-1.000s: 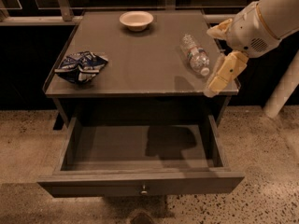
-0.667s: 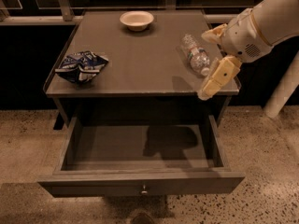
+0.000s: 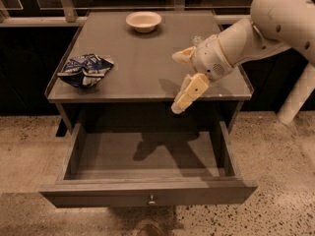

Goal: Place blue chip bag into top drawer

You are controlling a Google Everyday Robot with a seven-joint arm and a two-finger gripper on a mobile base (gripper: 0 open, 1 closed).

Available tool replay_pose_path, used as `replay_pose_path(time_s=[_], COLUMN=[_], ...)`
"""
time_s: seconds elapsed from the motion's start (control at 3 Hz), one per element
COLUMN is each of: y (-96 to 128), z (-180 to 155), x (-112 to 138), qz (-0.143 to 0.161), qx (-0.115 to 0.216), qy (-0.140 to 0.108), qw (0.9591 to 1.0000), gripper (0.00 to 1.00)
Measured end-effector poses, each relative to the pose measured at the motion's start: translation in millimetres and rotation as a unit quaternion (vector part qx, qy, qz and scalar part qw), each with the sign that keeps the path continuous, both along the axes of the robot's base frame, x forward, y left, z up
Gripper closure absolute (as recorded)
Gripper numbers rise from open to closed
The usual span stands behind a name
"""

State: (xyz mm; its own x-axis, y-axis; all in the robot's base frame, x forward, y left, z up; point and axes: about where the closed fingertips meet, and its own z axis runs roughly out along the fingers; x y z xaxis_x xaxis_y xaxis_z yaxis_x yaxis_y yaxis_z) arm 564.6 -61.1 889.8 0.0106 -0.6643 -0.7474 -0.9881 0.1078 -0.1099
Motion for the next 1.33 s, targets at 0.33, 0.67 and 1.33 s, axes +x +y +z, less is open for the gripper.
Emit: replay_pose_path(time_s=[0.33,0.67,1.33], y=[42.9,46.5,68.5], z=[-15.7,-18.0,-20.7], x=[19.4,20.6,58.0], qz=[0.036,0.039,0.053], qx=[0.022,0.023,0.045], qy=[0.007,0.009,-0.027], qw=[0.9991,0.9989,0.9972], gripper=[0.00,0.00,0.00])
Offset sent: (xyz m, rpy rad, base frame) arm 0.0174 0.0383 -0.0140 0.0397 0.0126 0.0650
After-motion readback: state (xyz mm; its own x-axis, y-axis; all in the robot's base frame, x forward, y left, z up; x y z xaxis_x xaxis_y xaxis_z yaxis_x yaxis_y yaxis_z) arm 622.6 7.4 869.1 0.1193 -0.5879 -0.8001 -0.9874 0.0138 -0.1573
